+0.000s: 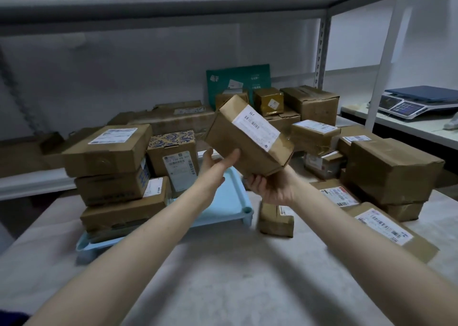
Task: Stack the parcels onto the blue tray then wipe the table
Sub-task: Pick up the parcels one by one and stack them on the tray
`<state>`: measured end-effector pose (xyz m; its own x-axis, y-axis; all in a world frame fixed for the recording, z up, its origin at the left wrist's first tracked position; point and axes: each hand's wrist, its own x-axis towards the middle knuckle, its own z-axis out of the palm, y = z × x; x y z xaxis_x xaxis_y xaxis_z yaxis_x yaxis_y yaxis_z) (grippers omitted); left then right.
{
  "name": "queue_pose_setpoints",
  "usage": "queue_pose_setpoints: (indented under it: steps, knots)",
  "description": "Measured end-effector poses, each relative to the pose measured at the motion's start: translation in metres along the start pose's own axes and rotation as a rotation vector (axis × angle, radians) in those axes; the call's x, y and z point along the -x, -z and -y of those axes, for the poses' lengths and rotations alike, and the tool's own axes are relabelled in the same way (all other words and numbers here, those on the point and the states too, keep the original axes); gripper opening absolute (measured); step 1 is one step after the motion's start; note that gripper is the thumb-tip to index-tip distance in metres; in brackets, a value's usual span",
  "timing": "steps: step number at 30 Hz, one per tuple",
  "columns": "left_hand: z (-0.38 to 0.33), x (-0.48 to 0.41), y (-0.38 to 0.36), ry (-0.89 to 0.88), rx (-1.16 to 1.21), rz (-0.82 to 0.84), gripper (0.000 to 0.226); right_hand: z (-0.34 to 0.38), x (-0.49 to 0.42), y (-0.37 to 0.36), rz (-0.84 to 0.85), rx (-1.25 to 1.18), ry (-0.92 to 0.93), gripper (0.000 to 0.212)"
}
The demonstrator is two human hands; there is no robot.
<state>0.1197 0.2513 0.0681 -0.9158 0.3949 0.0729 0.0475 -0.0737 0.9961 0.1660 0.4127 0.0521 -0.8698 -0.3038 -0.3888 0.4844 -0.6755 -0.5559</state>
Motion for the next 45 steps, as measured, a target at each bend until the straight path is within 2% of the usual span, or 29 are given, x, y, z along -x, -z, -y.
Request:
queue_pose_setpoints:
  steps: [4, 7, 9, 12, 14, 16, 18, 19, 22, 24, 28, 33, 39, 42, 45]
  knots:
    - [-0.001, 0.008, 0.015, 0.004, 0.135, 0.034, 0.073, -0.015, -0.007, -0.008, 0.112, 0.09, -0.135, 0.046]
    - [-0.005, 0.013, 0.023, -0.023, 0.216, 0.038, 0.062, -0.023, -0.005, -0.016, 0.074, 0.222, -0.14, 0.052]
    - [-0.007, 0.015, 0.032, -0.023, 0.235, -0.001, 0.072, -0.028, -0.005, -0.021, -0.049, 0.415, -0.066, 0.054]
    - [-0.01, 0.017, 0.044, 0.007, 0.273, -0.113, 0.079, -0.034, -0.012, -0.021, -0.204, 0.659, 0.065, 0.028]
    - [-0.01, 0.018, 0.052, 0.004, 0.24, -0.186, 0.069, -0.033, -0.022, -0.016, -0.305, 0.6, 0.187, 0.019]
    - [-0.007, 0.019, 0.058, -0.021, 0.196, -0.239, 0.059, -0.027, -0.028, -0.011, -0.37, 0.42, 0.337, 0.026]
    - [-0.003, 0.021, 0.068, -0.025, 0.115, -0.247, 0.059, -0.022, -0.032, -0.011, -0.357, 0.395, 0.41, 0.04]
    - [0.0, 0.022, 0.071, -0.008, 0.054, -0.226, 0.06, -0.022, -0.032, -0.013, -0.341, 0.464, 0.418, 0.042]
    - [0.008, 0.023, 0.079, 0.042, -0.071, -0.168, 0.058, -0.027, -0.036, -0.014, -0.309, 0.761, 0.429, 0.031]
    - [0.012, 0.023, 0.082, 0.047, -0.093, -0.156, 0.059, -0.031, -0.039, -0.013, -0.294, 0.895, 0.427, 0.044]
    - [0.015, 0.022, 0.09, 0.087, -0.166, -0.111, 0.062, -0.033, -0.037, -0.013, -0.242, 0.896, 0.408, 0.035]
    - [0.014, 0.016, 0.096, 0.081, -0.226, -0.09, 0.055, -0.032, -0.045, -0.013, -0.25, 0.903, 0.454, 0.046]
    - [0.011, 0.013, 0.104, 0.131, -0.216, -0.082, 0.045, -0.027, -0.051, -0.012, -0.254, 0.88, 0.435, 0.039]
    - [0.011, 0.011, 0.105, 0.168, -0.226, -0.079, 0.045, -0.024, -0.051, -0.011, -0.274, 0.881, 0.403, 0.038]
    - [0.01, 0.008, 0.106, 0.176, -0.301, -0.128, 0.051, -0.015, -0.052, -0.01, -0.38, 0.776, 0.507, 0.037]
